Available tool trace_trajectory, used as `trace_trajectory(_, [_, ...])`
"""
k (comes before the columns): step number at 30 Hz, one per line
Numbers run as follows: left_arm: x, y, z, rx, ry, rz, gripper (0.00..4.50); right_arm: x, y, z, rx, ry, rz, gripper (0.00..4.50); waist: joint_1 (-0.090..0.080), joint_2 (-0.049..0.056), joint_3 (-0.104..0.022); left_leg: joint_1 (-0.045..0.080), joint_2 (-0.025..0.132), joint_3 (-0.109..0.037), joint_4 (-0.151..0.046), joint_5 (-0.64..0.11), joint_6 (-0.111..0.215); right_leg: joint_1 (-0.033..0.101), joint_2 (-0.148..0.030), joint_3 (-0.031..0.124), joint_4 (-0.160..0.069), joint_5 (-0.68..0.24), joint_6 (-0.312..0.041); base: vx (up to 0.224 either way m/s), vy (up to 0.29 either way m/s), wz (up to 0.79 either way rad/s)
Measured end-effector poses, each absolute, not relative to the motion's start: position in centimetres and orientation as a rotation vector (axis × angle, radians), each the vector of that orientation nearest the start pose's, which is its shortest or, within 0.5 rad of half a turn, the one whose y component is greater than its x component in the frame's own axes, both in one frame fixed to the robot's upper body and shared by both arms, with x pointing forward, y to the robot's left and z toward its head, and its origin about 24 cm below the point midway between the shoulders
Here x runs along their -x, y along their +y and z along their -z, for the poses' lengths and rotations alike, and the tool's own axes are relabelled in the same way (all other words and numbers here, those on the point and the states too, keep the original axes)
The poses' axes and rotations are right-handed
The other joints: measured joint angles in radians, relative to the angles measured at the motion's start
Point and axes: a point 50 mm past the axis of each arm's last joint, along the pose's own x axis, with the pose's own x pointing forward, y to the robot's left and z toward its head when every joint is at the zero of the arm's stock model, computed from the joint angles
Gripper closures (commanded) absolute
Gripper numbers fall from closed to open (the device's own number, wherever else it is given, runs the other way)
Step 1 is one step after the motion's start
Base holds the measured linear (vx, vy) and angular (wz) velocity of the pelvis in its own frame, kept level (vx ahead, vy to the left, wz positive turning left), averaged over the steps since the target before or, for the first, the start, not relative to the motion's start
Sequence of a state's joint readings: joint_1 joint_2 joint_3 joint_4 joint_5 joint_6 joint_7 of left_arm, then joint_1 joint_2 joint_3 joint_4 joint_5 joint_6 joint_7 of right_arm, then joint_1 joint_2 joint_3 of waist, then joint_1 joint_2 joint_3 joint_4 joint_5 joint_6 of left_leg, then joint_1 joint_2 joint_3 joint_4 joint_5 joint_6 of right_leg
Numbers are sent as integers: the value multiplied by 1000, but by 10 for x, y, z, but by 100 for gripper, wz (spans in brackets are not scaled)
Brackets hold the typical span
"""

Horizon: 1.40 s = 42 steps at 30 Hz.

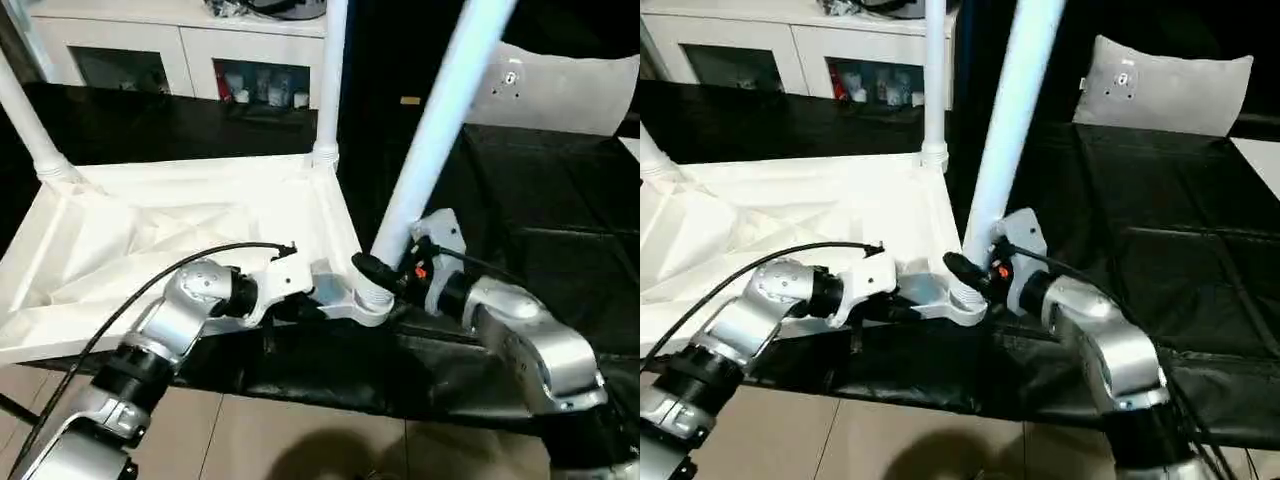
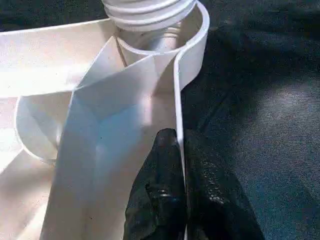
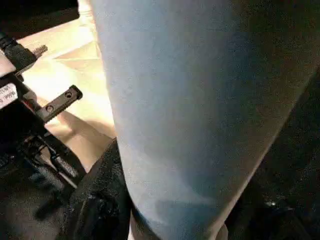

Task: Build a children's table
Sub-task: Insert table leg to table base

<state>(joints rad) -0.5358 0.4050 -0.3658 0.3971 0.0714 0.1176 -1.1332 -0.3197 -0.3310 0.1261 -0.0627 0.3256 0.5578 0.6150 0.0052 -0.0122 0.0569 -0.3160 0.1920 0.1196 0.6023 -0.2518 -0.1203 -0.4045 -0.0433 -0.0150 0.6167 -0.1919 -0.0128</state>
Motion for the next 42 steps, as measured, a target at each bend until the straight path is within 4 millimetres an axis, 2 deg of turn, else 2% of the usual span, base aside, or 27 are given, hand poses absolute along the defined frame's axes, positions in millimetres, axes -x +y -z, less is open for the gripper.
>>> trace_trajectory(7, [-304,123,-57,-542,406,1348,450,-284,-126,-86,27,313,-921,257,-1,1,0,1,0,1,0,0,0,0,0,0,0,0,0,0,0,0])
trace_trajectory(15, [-301,129,-58,-538,415,1400,450,-285,-125,-83,55,313,-936,257,2,1,-1,1,0,1,0,1,1,0,-1,0,0,0,0,0,0,0])
trace_trajectory(23, [-299,129,-58,-535,409,1422,450,-288,-124,-80,0,327,-980,257,1,0,-1,1,0,2,0,1,1,0,-1,0,0,0,0,0,0,0])
trace_trajectory(31, [-301,120,-56,-542,391,1418,450,-281,-136,-64,-189,294,-884,258,25,2,-3,1,0,6,-1,2,3,0,-3,0,0,0,0,0,0,0])
trace_trajectory(37, [-301,119,-55,-526,404,1417,450,-269,-141,-53,-321,228,-796,259,28,7,-6,1,0,8,-1,2,4,0,-5,0,-1,0,0,0,0,0])
trace_trajectory(42, [-301,119,-54,-517,409,1410,450,-258,-144,-45,-337,185,-745,259,29,9,-8,1,0,9,-1,1,3,1,-6,0,-2,0,0,0,0,0])
